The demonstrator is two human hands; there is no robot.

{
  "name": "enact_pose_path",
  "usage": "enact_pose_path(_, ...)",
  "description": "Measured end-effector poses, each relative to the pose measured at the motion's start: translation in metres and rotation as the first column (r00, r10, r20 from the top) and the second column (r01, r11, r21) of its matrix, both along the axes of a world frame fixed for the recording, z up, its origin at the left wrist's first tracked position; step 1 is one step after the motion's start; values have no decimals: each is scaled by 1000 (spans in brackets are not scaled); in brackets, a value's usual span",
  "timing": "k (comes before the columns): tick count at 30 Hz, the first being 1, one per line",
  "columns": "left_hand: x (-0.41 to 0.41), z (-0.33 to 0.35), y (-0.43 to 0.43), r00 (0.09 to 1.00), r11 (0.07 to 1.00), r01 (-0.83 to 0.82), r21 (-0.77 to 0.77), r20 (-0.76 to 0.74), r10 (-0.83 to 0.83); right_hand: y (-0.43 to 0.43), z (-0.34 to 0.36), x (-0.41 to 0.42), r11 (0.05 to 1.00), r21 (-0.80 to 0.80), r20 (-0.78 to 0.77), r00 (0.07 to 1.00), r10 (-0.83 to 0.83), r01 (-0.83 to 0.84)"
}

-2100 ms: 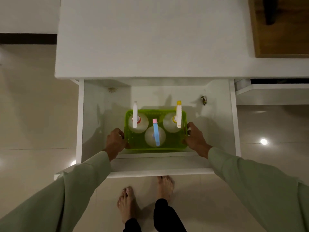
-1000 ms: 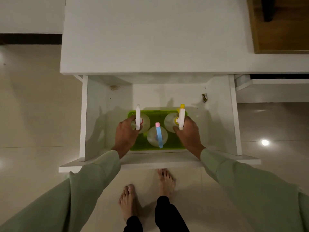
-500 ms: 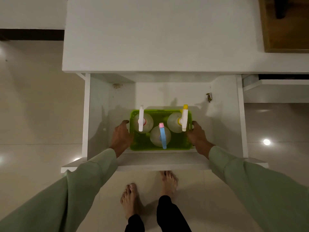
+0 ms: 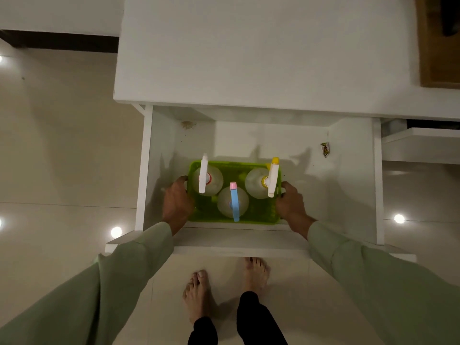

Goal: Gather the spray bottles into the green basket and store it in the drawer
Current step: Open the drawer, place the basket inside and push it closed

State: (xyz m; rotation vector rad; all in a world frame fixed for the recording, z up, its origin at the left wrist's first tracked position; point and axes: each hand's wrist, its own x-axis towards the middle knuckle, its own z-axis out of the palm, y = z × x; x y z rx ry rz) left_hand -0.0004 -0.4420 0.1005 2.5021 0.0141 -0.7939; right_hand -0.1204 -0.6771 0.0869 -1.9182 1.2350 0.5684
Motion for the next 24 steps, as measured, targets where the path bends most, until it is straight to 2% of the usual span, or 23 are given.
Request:
enact_pose_path(5, 0, 8, 21, 999, 999, -31, 40, 22, 30, 24, 1, 13, 999, 45, 6, 1000, 5, -6)
enact_pose_path(10, 7, 16, 33, 993, 991, 30, 127, -117, -15, 39, 4, 20, 999, 38, -16, 1000, 22, -21)
enact_pose_path(13, 9, 25, 36, 989, 993, 31, 116, -145, -14, 43, 4, 20, 999, 26, -36, 998, 46, -45)
enact_pose_path(18, 3, 42, 45, 998, 999, 26, 29, -65, -24, 51, 6, 25, 997, 20, -45, 996, 75, -74)
enact_pose_path(24, -3, 56, 44, 996, 996, -51, -68, 66, 55, 57, 5, 28, 996, 20, -53, 994, 92, -91)
